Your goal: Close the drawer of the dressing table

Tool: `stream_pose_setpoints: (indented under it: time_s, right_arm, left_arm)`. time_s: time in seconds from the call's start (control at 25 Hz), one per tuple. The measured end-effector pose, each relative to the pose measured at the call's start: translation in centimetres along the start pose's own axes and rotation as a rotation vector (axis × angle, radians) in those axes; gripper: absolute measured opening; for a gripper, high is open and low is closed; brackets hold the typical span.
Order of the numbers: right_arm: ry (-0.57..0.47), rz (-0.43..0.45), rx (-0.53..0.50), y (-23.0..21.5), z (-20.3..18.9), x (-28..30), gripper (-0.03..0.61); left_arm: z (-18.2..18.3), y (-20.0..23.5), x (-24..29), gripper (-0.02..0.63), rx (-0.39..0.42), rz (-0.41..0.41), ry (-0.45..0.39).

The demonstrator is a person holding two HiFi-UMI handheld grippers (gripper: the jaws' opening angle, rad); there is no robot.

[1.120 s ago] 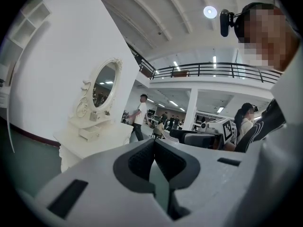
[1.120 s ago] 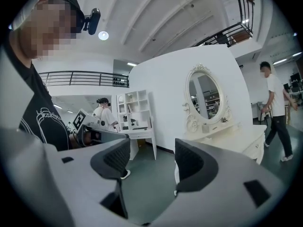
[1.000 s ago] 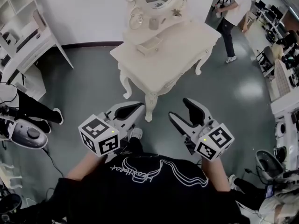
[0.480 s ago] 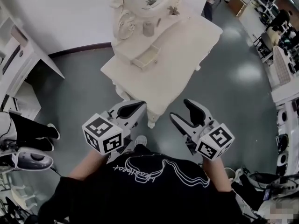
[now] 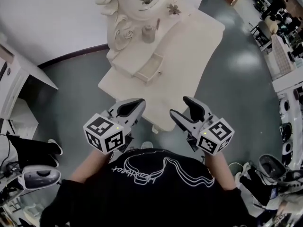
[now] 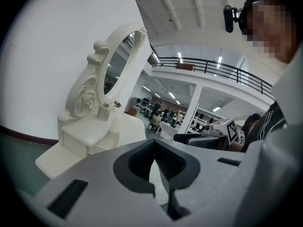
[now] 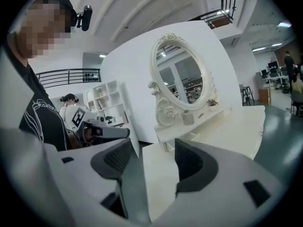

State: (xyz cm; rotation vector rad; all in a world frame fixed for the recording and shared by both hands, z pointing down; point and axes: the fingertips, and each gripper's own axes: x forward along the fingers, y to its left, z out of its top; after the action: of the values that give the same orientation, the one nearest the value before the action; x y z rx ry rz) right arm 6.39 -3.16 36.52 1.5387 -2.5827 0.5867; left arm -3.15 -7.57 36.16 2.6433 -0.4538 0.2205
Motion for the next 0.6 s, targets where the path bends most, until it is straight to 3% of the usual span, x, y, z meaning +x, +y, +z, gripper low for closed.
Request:
stream_pose_setpoints:
  time_s: [0.6]
  right_arm:
    - [0.087,-0.024,-0.048,-5.1,-2.1,4.1,0.276]
  left_arm:
    - [-1.1,5.6,2.6,0.003,-0.036,0.062,0.004]
